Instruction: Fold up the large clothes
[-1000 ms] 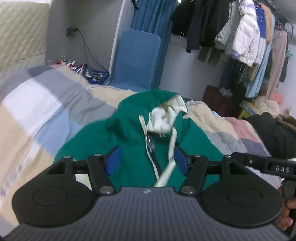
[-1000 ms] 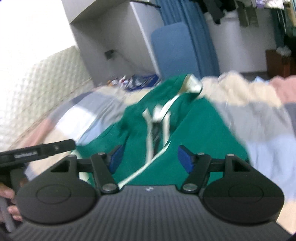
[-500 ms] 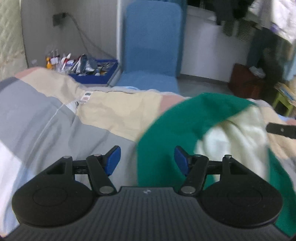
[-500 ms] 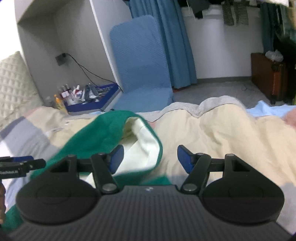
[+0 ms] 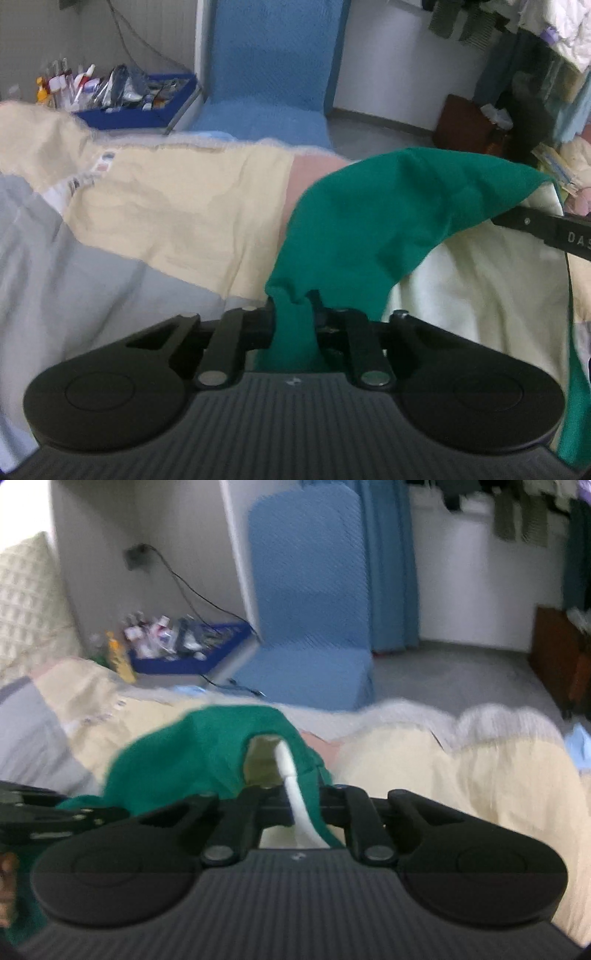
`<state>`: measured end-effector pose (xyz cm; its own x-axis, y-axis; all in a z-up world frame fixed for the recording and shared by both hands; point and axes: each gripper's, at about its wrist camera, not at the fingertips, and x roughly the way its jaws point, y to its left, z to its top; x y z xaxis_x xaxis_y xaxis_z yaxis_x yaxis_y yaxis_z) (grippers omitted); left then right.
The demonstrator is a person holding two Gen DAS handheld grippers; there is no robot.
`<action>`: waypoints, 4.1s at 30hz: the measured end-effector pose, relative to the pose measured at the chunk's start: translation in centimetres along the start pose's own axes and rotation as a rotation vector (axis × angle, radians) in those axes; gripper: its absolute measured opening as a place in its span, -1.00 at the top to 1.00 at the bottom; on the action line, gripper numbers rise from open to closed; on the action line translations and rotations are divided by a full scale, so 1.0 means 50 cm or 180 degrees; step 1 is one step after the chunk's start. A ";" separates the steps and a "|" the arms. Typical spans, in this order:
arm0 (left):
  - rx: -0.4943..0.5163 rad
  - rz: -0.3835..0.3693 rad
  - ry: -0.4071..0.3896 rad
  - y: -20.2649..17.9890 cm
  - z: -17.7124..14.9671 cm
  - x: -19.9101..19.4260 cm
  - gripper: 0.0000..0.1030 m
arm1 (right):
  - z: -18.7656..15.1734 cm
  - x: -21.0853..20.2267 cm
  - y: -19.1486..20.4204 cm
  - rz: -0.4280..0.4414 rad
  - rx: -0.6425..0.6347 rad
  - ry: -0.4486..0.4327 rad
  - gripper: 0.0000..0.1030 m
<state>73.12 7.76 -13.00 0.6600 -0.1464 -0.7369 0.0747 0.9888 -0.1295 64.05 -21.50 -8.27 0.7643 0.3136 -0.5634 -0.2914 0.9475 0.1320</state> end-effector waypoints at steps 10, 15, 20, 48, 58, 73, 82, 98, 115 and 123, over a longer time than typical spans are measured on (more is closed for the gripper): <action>0.0038 -0.0158 -0.0684 -0.006 -0.008 -0.282 0.74 | 0.042 -0.289 0.089 0.0251 -0.0273 -0.0975 0.84; 0.0075 -0.0123 -0.0829 -0.032 -0.091 -0.443 0.74 | 0.003 -0.479 0.145 0.0316 -0.0528 -0.1263 0.84; 0.0180 -0.0121 -0.0890 -0.066 -0.198 -0.598 0.74 | -0.080 -0.658 0.201 0.0338 -0.0659 -0.1440 0.84; -0.0527 -0.0461 -0.1001 -0.097 -0.802 -0.881 -0.05 | -0.570 -0.811 0.301 0.0331 -0.0211 0.0449 0.24; -0.0704 -0.0912 -0.1486 -0.082 -0.820 -0.991 -0.22 | -0.548 -0.893 0.290 0.0721 0.0094 -0.0021 -0.39; -0.0868 -0.0779 -0.1546 -0.051 -0.770 -0.904 -0.20 | -0.515 -0.826 0.290 0.0862 0.0422 -0.0188 -0.45; -0.1026 -0.0799 -0.1504 -0.027 -0.750 -0.804 0.07 | -0.450 -0.660 0.334 0.0896 0.0542 -0.0185 -0.45; -0.0650 -0.1192 -0.1584 -0.050 -0.736 -0.771 0.81 | -0.443 -0.672 0.310 0.1236 0.0169 -0.0217 0.72; -0.0287 -0.0417 -0.0386 -0.118 -0.830 -0.761 0.80 | -0.563 -0.668 0.389 0.0865 -0.0327 0.0671 0.72; -0.0369 -0.0588 -0.0473 -0.093 -0.827 -0.784 0.62 | -0.588 -0.655 0.390 0.0775 -0.0128 0.0730 0.67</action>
<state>16.02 7.62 -10.95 0.7462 -0.3097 -0.5893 0.1238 0.9343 -0.3342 16.39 -15.15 -11.21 0.5215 0.5037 -0.6888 -0.4755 0.8418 0.2556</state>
